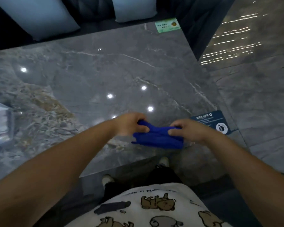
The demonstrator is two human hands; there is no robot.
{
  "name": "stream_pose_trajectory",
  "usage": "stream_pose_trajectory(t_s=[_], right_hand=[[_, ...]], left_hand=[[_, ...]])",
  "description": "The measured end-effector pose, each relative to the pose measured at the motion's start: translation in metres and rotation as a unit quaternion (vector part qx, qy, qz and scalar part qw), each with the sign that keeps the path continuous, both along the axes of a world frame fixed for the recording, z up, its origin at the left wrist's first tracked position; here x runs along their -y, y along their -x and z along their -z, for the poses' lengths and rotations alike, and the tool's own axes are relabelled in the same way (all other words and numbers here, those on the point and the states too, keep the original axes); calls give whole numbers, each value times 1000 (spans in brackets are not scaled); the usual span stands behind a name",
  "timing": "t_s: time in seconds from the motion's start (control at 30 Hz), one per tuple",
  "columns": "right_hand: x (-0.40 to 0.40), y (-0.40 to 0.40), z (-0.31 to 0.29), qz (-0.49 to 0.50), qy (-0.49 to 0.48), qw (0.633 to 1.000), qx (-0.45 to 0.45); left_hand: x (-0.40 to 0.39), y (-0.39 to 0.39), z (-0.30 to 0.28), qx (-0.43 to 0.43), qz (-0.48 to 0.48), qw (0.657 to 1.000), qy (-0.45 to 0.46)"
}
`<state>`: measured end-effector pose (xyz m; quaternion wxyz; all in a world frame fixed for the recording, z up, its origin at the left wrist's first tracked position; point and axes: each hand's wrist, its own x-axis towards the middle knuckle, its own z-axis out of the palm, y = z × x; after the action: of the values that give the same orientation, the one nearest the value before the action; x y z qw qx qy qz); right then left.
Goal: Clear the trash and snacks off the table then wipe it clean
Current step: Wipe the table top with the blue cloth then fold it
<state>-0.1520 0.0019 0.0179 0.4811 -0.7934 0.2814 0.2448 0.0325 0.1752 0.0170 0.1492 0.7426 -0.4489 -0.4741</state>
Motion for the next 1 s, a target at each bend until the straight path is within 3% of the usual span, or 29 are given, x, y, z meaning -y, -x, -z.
stream_pose_trajectory(t_s=[0.13, 0.23, 0.37, 0.43, 0.57, 0.67, 0.77, 0.87, 1.0], right_hand=[[69, -15, 1, -31, 49, 998, 17], [102, -30, 5, -48, 41, 998, 29], [123, -54, 18, -142, 39, 989, 25], [132, -69, 30, -190, 105, 975, 44], [149, -108, 44, -169, 220, 947, 164], [153, -133, 54, -186, 313, 907, 213], [154, -135, 67, -249, 385, 867, 194], [150, -104, 85, -360, 390, 831, 167], [136, -52, 100, -337, 398, 835, 177]], left_hand=[[56, -5, 4, -37, -20, 999, -4], [84, -11, 12, 7, -9, 1000, -18], [102, -26, 22, 77, 0, 996, -36], [107, -35, 28, 125, -20, 992, -20], [123, -56, 40, 233, -83, 967, 64], [134, -66, 51, 295, -124, 944, 78], [133, -60, 67, 340, -126, 929, 70], [116, -33, 85, 348, -68, 934, 43], [76, 18, 105, 353, -48, 931, 82]])
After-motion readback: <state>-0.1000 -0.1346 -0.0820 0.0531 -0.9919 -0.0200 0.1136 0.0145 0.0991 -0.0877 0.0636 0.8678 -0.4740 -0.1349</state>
